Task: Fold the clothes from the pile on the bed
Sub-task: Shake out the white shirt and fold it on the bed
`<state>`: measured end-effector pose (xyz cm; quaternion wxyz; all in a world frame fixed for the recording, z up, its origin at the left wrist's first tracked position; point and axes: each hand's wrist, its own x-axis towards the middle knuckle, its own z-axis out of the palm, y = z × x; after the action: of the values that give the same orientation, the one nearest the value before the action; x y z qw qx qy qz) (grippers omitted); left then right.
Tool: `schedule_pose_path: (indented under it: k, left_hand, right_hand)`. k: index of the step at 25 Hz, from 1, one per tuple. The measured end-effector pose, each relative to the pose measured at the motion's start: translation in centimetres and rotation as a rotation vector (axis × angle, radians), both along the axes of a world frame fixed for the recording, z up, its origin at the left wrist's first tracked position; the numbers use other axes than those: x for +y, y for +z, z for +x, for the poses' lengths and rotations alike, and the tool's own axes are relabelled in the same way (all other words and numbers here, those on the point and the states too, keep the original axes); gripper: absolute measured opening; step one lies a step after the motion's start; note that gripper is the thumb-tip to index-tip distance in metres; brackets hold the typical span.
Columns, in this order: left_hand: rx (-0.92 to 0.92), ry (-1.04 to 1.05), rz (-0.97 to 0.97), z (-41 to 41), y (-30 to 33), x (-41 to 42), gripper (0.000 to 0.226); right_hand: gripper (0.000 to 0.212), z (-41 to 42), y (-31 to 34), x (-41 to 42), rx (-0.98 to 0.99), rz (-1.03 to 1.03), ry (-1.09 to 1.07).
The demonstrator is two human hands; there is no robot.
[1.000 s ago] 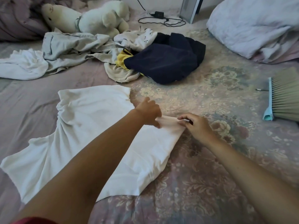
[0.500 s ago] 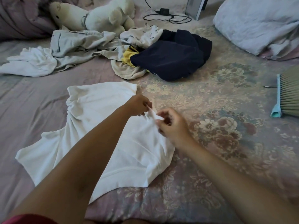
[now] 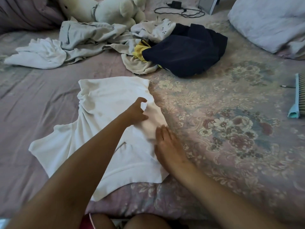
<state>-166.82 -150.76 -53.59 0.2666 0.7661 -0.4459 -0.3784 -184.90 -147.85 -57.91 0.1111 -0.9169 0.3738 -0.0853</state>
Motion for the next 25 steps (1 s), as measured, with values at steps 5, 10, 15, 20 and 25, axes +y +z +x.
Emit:
schedule_pose_path:
  k: [5,10,15,20,25]
  left_hand:
    - [-0.145,-0.006,0.102,0.8,-0.5,0.9,0.059]
    - [-0.57,-0.078,0.021,0.0,-1.9,2.7,0.052]
    - [-0.505,0.245,-0.018,-1.3,-1.5,3.9,0.061]
    - [-0.332,0.226,0.251,-0.9,-0.4,4.8,0.057]
    - [-0.175,0.425,-0.138,-0.1,-1.2,5.2,0.023]
  right_hand:
    - [0.034,0.0,-0.2,0.6,-0.126,-0.036,0.064]
    - [0.062,-0.2,2.2,2.4,-0.123,0.399,0.127]
    - [0.071,-4.3,3.5,3.6,-0.095,0.346,-0.248]
    - [0.037,-4.7,2.8,4.3,-0.213,0.492,-0.355]
    - [0.027,-4.8,2.8,4.6,-0.391,0.494,-0.367]
